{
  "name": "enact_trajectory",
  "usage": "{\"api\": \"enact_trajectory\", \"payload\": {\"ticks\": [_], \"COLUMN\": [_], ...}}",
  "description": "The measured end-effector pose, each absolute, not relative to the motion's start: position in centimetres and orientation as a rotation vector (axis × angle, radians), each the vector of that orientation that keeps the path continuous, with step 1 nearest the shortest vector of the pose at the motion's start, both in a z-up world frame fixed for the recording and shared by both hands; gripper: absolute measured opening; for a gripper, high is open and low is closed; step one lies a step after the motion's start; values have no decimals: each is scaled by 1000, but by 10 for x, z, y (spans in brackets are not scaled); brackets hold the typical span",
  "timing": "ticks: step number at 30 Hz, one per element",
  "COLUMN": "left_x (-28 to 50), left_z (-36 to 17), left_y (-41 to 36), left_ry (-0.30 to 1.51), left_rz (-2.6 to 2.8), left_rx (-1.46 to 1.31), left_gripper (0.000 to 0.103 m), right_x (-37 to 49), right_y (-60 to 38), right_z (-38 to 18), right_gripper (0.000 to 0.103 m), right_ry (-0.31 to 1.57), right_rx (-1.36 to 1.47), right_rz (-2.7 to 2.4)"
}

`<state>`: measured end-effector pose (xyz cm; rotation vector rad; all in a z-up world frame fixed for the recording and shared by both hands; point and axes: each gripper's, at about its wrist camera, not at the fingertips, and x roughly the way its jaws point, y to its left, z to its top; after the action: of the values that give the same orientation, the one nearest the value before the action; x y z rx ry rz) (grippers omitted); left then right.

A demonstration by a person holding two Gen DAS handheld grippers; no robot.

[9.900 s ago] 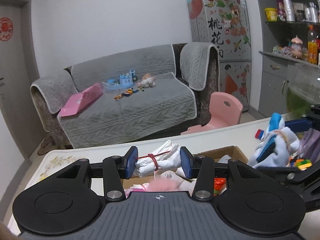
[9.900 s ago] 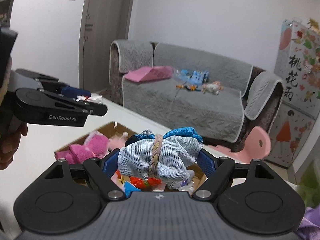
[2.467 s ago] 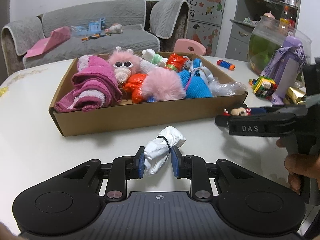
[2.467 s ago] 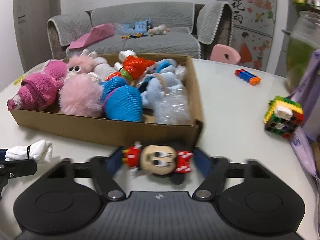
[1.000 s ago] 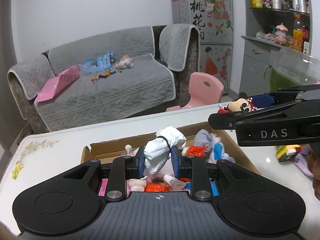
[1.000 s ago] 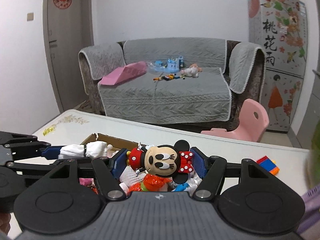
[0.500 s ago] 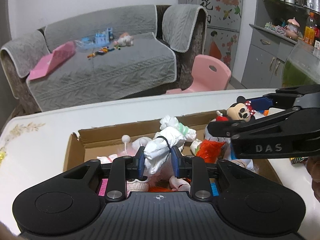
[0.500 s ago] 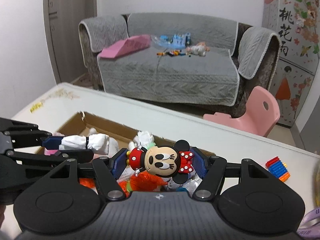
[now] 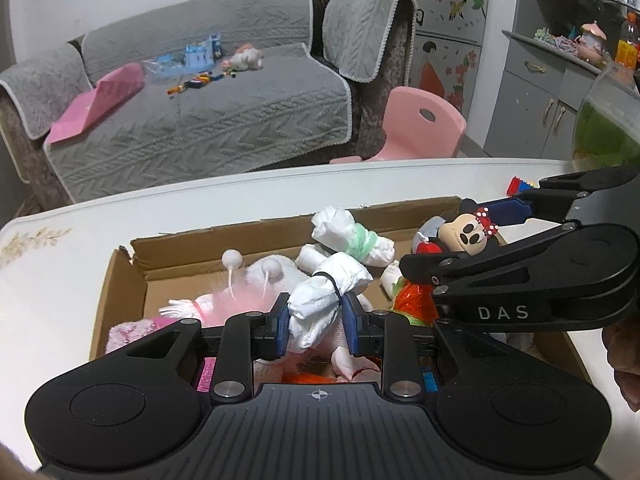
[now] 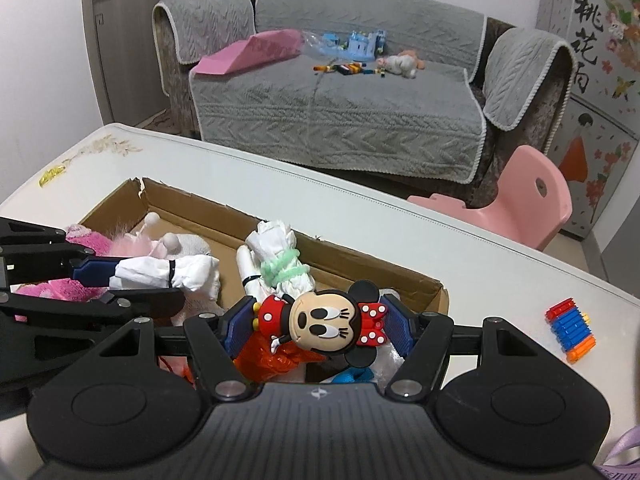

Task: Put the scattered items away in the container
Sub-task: 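Carry the white roll and Minnie keychain into the box and open both grippers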

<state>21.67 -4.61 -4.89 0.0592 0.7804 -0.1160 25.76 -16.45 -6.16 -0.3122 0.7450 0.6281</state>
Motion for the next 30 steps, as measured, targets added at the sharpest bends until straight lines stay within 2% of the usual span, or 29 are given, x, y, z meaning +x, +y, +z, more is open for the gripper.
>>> {"api": "enact_trajectory", "payload": {"ticks": [16,22,25,26,27,30], "left_x": [221,220,208,201,194,170], "left_z": [-54,-56,-44,-38,-33,-17], "left_y": [-48,-44,-46,-46,-47,-51], "left_ry": [792,816,781,759,736,674], "left_rz": [-110,-98,-85,-76,-63,-52], "left_rx": [41,21,42,57,70,111], "left_gripper": [33,42,58,80,98,101], "right_x": [262,261,250,247,244,229], "right_y": [-162,-162,-170,-176,-182,-196], "right_z": [-66,-66,-54,-48,-42,-23], "right_gripper": [64,65,71,74,84,92], "right_ry": [759,744,681,665,651,596], "right_rx": [-334,-356,-360,-341,-313,-279], "right_rz": [619,610,594,597,609,617]}}
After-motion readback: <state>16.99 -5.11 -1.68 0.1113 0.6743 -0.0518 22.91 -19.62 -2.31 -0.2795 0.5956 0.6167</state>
